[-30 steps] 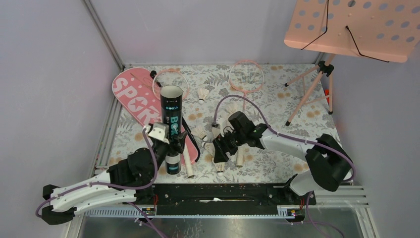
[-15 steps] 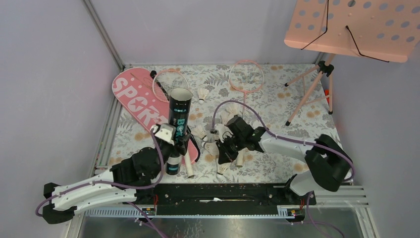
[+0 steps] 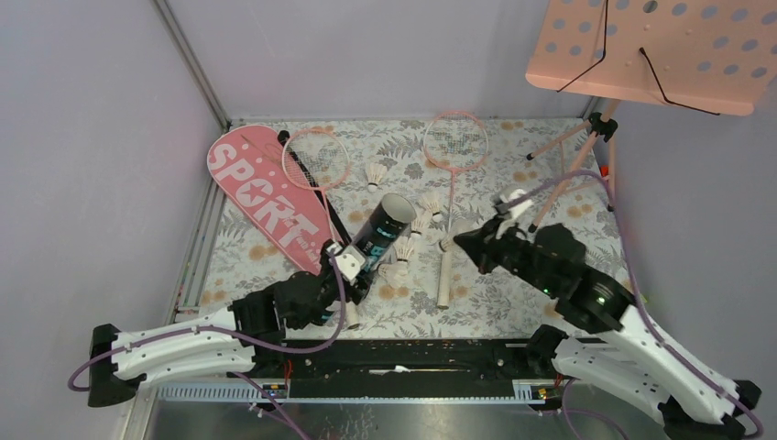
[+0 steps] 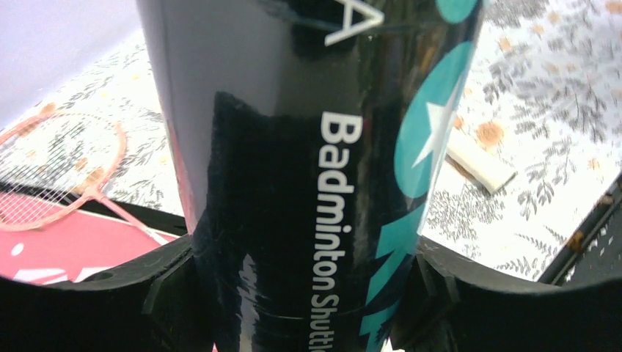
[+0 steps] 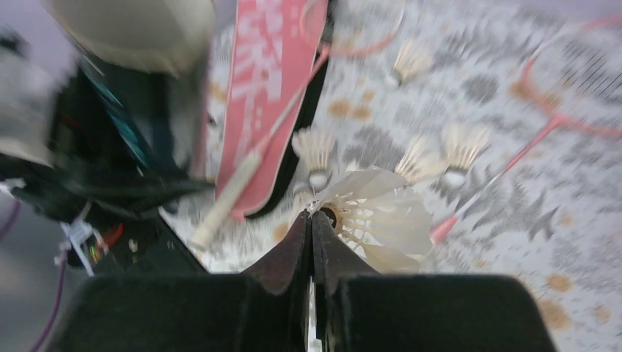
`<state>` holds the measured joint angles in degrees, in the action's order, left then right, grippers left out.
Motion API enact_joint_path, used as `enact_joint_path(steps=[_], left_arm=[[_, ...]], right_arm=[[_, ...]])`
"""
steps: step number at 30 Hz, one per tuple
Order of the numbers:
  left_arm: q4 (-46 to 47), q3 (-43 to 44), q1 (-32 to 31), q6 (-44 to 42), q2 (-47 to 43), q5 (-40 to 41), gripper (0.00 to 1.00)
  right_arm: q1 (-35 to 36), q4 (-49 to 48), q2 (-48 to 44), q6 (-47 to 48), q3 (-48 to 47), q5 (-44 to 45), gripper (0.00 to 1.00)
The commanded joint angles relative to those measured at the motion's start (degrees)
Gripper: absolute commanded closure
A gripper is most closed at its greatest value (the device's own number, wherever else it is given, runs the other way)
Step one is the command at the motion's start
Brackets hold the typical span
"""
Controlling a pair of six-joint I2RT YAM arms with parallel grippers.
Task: Pack up the badminton gear
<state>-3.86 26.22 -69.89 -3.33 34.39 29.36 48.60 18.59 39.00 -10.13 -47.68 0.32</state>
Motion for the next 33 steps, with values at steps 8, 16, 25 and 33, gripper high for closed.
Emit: enact_joint_path(steps=[8,16,25,33], left_arm=[[5.88,1.03,-0.05,-5.7,4.93,-11.34,0.78],[6.07,0.56,-0.07,-5.94,4.32,-13.87,0.78],[8.05,-1.04,-0.04,-6.56,2.19,-13.92,0.78],[9.27,-2.45,-0.07,-7.26,0.36,-16.22,0.77]], right_arm=[[0.09,1.21,-5.04,6.85,-14.87,-4.27,1.0],[0.1,2.38,5.84,8.28,-21.59,-14.79,1.0],[0.09,2.04,12.99,4.25,-22.86,-25.94,1.0],[0.14,4.18,18.38,-1.79,-23.83,-26.57,1.0]])
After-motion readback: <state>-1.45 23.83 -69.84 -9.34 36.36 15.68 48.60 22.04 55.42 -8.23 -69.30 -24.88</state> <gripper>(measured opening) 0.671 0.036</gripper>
